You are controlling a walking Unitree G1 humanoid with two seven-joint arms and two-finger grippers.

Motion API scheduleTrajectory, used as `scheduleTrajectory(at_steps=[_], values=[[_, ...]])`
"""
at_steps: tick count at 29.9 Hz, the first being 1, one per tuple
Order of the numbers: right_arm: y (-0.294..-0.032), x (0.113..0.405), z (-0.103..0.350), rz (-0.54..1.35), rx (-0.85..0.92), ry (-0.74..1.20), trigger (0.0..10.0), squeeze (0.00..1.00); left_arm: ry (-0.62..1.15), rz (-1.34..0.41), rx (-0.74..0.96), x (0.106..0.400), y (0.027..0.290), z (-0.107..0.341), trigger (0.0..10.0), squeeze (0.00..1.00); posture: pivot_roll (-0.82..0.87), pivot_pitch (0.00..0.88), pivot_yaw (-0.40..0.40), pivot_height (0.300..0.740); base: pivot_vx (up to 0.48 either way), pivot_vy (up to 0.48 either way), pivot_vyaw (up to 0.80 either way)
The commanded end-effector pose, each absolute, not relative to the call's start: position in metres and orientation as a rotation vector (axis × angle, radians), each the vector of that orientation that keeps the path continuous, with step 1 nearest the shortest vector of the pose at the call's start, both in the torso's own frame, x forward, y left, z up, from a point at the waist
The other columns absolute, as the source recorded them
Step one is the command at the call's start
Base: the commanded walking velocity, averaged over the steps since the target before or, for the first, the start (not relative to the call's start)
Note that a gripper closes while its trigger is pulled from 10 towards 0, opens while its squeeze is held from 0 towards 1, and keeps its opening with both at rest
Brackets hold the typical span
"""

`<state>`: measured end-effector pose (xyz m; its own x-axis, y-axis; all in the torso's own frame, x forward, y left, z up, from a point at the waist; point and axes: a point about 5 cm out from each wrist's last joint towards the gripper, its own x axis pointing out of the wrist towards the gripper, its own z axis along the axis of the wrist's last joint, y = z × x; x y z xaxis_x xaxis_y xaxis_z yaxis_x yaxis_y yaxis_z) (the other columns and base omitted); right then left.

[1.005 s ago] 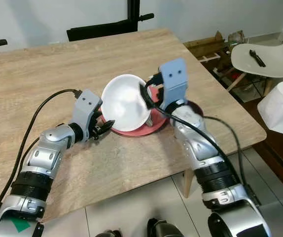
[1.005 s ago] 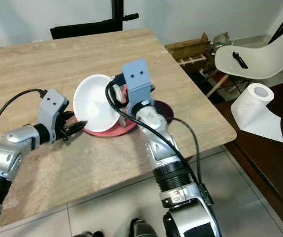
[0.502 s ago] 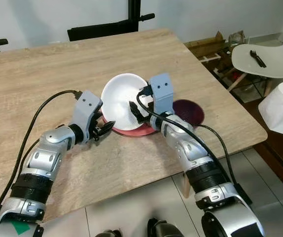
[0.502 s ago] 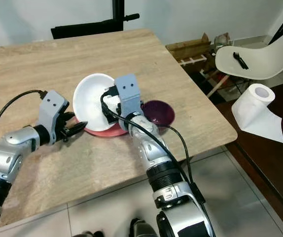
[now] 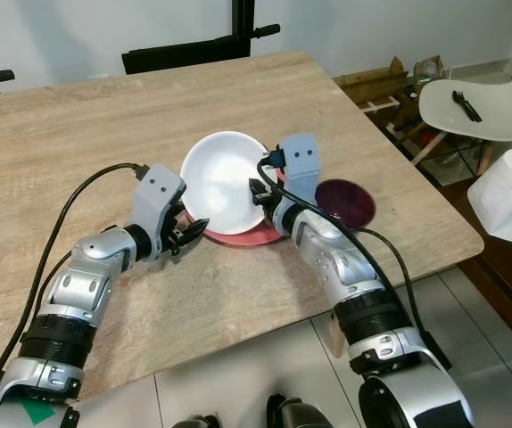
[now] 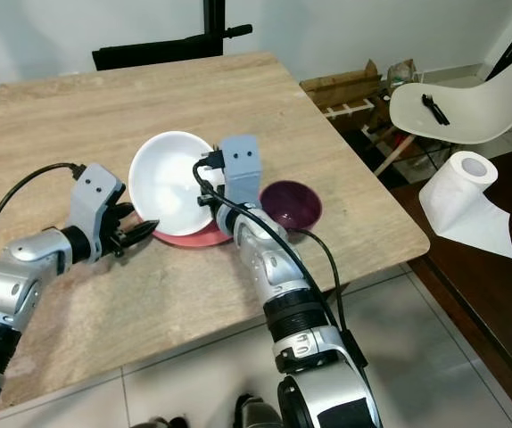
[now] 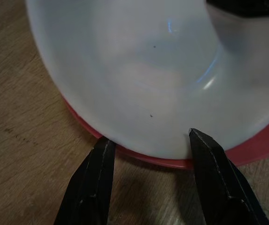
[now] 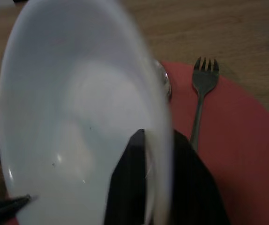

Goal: Setting the table

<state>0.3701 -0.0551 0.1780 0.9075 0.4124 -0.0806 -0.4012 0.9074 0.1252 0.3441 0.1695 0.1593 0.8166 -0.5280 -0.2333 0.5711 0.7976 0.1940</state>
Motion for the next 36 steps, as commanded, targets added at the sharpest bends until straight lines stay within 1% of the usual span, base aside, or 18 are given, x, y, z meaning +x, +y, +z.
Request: scheduleTrajectory(at_steps=[1, 7, 8, 9, 14, 15, 16, 17, 21, 22, 24, 26, 28, 30, 31, 33, 34, 36], values=[[-0.051, 0.37, 0.176, 0.433, 0.118, 0.127, 0.0, 0.0, 0.203, -0.589, 0.259, 0.341, 0.171, 0.151, 10.0, 0.0, -0.08, 0.106, 0.019, 0.74, 0.0, 0.0, 0.0], [-0.051, 0.369, 0.177, 0.428, 0.134, 0.122, 0.0, 0.0, 0.155, -0.572, 0.24, 0.344, 0.17, 0.159, 10.0, 0.0, -0.08, 0.105, 0.02, 0.74, 0.0, 0.0, 0.0], [-0.052, 0.369, 0.178, 0.42, 0.145, 0.112, 0.0, 0.0, 0.04, -0.552, 0.151, 0.347, 0.167, 0.178, 10.0, 0.0, -0.08, 0.107, 0.021, 0.74, 0.0, 0.0, 0.0], [-0.052, 0.369, 0.178, 0.42, 0.145, 0.112, 0.0, 0.0, 0.04, -0.552, 0.151, 0.347, 0.167, 0.178, 10.0, 0.0, -0.08, 0.107, 0.021, 0.74, 0.0, 0.0, 0.0], [-0.056, 0.368, 0.184, 0.404, 0.175, 0.08, 0.0, 0.0, -0.246, -0.568, -0.107, 0.342, 0.157, 0.25, 10.0, 0.0, -0.08, 0.108, 0.023, 0.74, 0.0, 0.0, 0.0], [-0.056, 0.368, 0.184, 0.404, 0.175, 0.08, 0.0, 0.0, -0.246, -0.568, -0.107, 0.342, 0.157, 0.25, 10.0, 0.0, -0.08, 0.108, 0.023, 0.74, 0.0, 0.0, 0.0], [-0.057, 0.366, 0.189, 0.399, 0.192, 0.053, 0.0, 0.0, -0.319, -0.601, -0.176, 0.335, 0.153, 0.273, 10.0, 0.0, -0.08, 0.109, 0.027, 0.74, 0.0, 0.0, 0.0], [-0.058, 0.366, 0.191, 0.398, 0.2, 0.04, 0.0, 0.0, -0.337, -0.612, -0.193, 0.333, 0.151, 0.28, 10.0, 0.0, -0.08, 0.109, 0.028, 0.74, 0.0, 0.0, 0.0], [-0.059, 0.364, 0.2, 0.394, 0.213, -0.015, 0.0, 0.0, -0.358, -0.621, -0.216, 0.329, 0.151, 0.288, 10.0, 0.0, -0.08, 0.109, 0.03, 0.74, 0.0, 0.0, 0.0], [-0.062, 0.361, 0.21, 0.383, 0.236, -0.076, 10.0, 0.0, -0.365, -0.62, -0.235, 0.326, 0.152, 0.292, 10.0, 0.0, -0.08, 0.108, 0.033, 0.74, 0.0, 0.0, 0.0], [-0.065, 0.357, 0.22, 0.376, 0.255, -0.136, 10.0, 0.0, -0.366, -0.61, -0.239, 0.322, 0.155, 0.293, 10.0, 0.0, -0.08, 0.109, 0.038, 0.74, 0.0, 0.0, 0.0], [-0.079, 0.342, 0.238, 0.3, 0.326, -0.254, 10.0, 0.0, -0.3, -0.511, -0.205, 0.32, 0.166, 0.275, 10.0, 0.0, -0.08, 0.112, 0.043, 0.74, 0.0, 0.0, 0.0], [-0.086, 0.333, 0.245, 0.269, 0.372, -0.311, 10.0, 0.0, -0.257, -0.444, -0.182, 0.319, 0.173, 0.262, 10.0, 0.0, -0.08, 0.114, 0.044, 0.74, 0.0, 0.0, 0.0], [-0.086, 0.333, 0.245, 0.269, 0.372, -0.311, 10.0, 0.0, -0.257, -0.444, -0.182, 0.319, 0.173, 0.262, 10.0, 0.0, -0.08, 0.114, 0.044, 0.74, 0.0, 0.0, 0.0], [-0.092, 0.325, 0.25, 0.242, 0.394, -0.351, 10.0, 0.0, -0.22, -0.395, -0.16, 0.316, 0.177, 0.252, 10.0, 0.0, -0.08, 0.113, 0.047, 0.74, 0.0, 0.0, 0.0], [-0.11, 0.312, 0.246, 0.128, 0.351, -0.38, 10.0, 0.0, -0.173, -0.301, -0.176, 0.309, 0.182, 0.236, 10.0, 0.0, -0.09, 0.109, 0.049, 0.74, 0.0, 0.0, 0.0], [-0.11, 0.312, 0.246, 0.128, 0.351, -0.38, 10.0, 0.0, -0.173, -0.301, -0.176, 0.309, 0.182, 0.236, 10.0, 0.0, -0.09, 0.109, 0.049, 0.74, 0.0, 0.0, 0.0], [-0.126, 0.306, 0.233, 0.027, 0.337, -0.359, 10.0, 0.0, -0.158, -0.292, -0.173, 0.301, 0.179, 0.232, 10.0, 0.0, -0.09, 0.107, 0.048, 0.74, 0.0, 0.0, 0.0]])
